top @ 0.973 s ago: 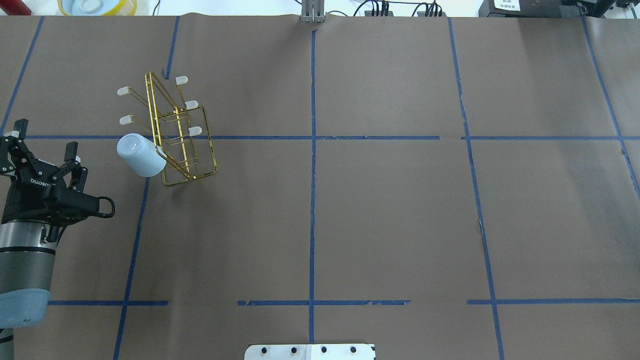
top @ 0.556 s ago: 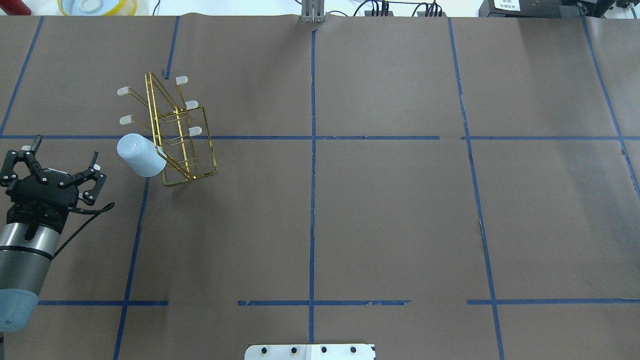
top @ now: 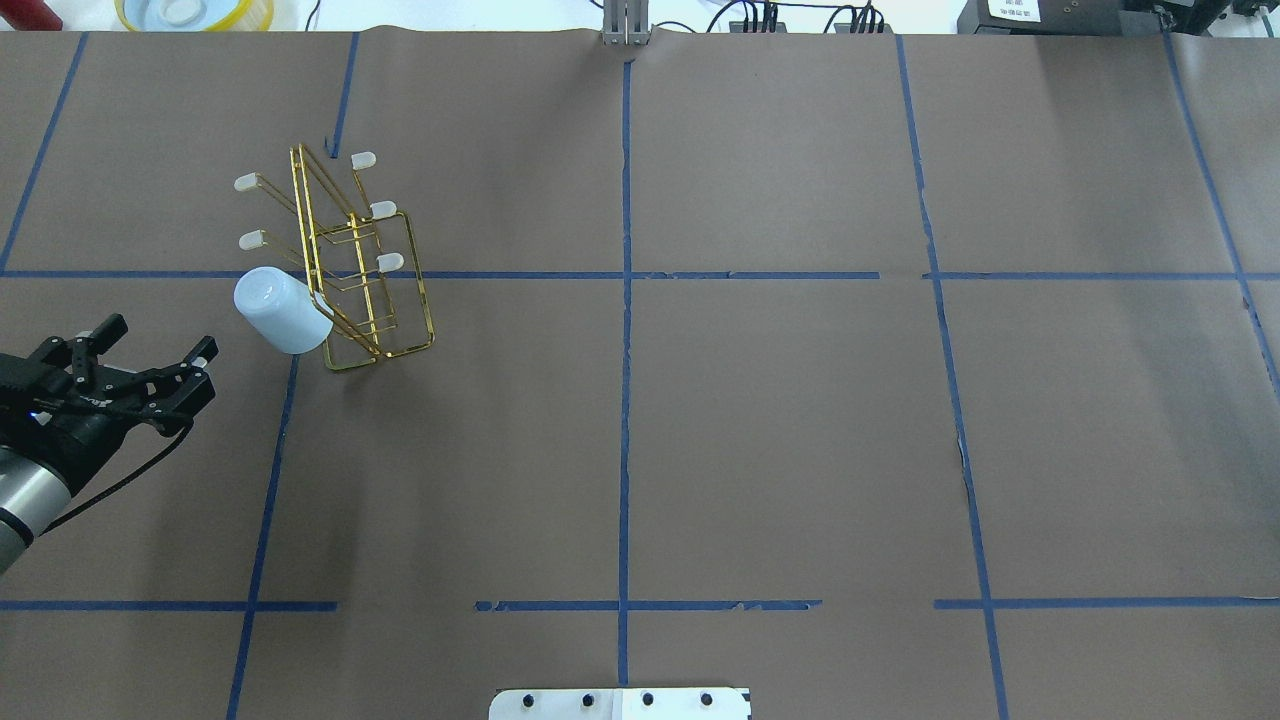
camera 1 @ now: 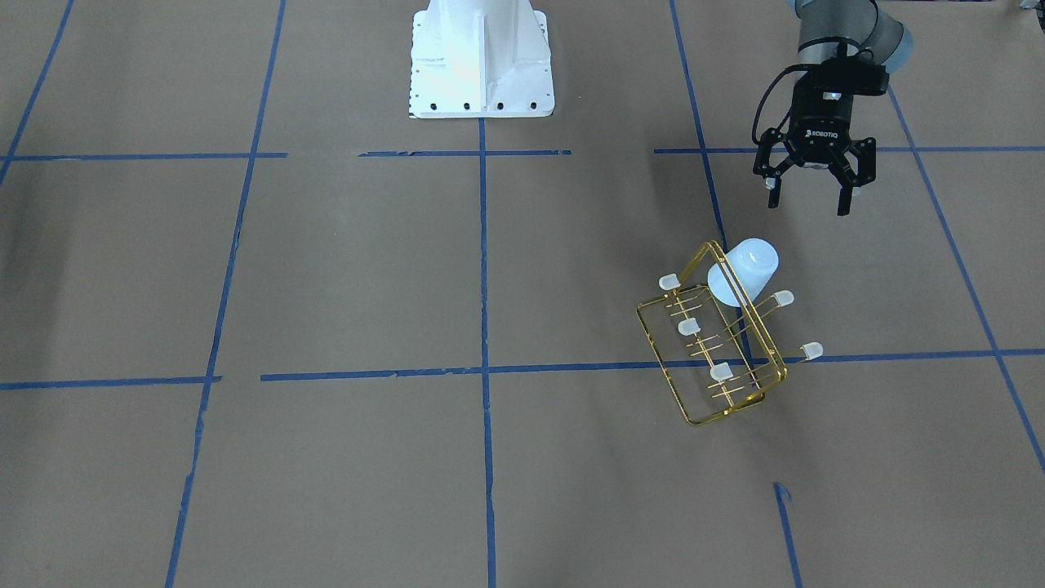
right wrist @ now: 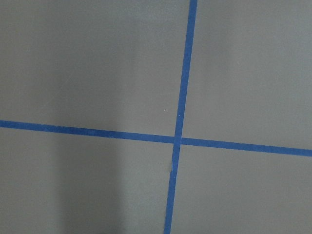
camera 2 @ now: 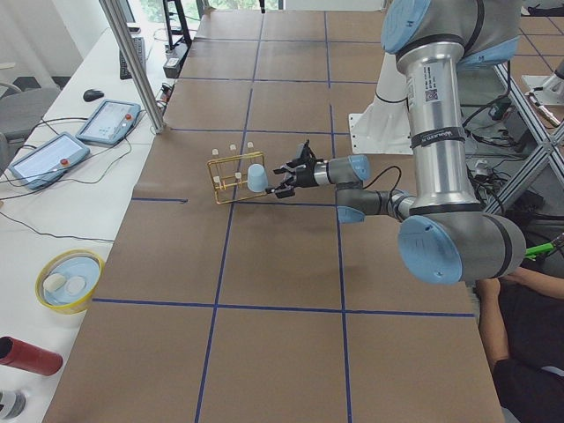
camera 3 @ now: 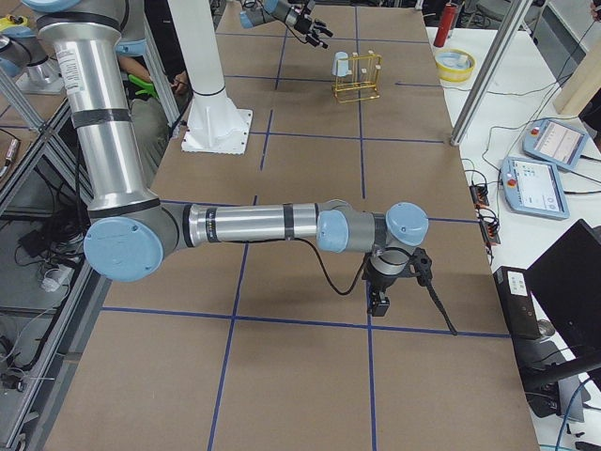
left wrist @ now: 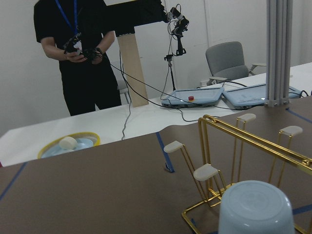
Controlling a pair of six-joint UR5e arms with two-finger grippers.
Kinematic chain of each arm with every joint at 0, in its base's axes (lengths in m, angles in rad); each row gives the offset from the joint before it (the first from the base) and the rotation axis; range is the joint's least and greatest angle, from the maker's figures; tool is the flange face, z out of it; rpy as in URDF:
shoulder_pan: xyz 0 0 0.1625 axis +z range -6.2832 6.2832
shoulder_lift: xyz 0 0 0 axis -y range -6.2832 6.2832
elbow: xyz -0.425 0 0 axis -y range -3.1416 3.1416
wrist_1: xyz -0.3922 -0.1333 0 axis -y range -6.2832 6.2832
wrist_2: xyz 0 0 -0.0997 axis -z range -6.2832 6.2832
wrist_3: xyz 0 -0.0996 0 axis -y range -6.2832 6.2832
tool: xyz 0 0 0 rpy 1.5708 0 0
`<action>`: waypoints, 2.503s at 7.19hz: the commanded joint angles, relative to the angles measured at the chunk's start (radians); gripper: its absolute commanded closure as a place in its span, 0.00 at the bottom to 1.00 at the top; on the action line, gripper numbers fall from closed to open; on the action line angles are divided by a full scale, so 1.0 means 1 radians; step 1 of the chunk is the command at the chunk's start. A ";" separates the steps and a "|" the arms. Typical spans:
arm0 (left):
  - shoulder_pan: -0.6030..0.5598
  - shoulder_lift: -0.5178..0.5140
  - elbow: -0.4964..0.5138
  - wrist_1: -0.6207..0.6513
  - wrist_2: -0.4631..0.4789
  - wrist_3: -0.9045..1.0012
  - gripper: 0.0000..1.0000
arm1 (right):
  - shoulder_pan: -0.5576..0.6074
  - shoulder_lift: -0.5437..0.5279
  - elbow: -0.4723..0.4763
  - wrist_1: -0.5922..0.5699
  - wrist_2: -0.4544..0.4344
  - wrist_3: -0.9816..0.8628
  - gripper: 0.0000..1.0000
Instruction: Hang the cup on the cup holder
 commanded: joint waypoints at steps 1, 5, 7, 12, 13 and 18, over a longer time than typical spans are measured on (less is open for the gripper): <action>-0.130 -0.001 -0.012 -0.012 -0.365 -0.004 0.00 | 0.000 0.000 0.000 0.000 0.000 0.000 0.00; -0.412 0.014 0.021 0.047 -0.924 0.001 0.00 | 0.000 0.000 0.000 0.000 0.000 0.000 0.00; -0.528 0.014 0.090 0.048 -1.147 0.002 0.00 | 0.000 0.000 0.000 0.000 0.000 0.000 0.00; -0.932 -0.032 0.184 0.333 -1.518 0.363 0.00 | 0.000 0.000 0.000 0.000 0.000 0.000 0.00; -1.021 -0.082 0.192 0.518 -1.513 0.566 0.00 | 0.000 0.000 0.000 0.000 0.000 0.000 0.00; -1.281 -0.189 0.216 1.228 -1.446 1.111 0.00 | 0.000 0.000 0.000 0.000 0.000 0.000 0.00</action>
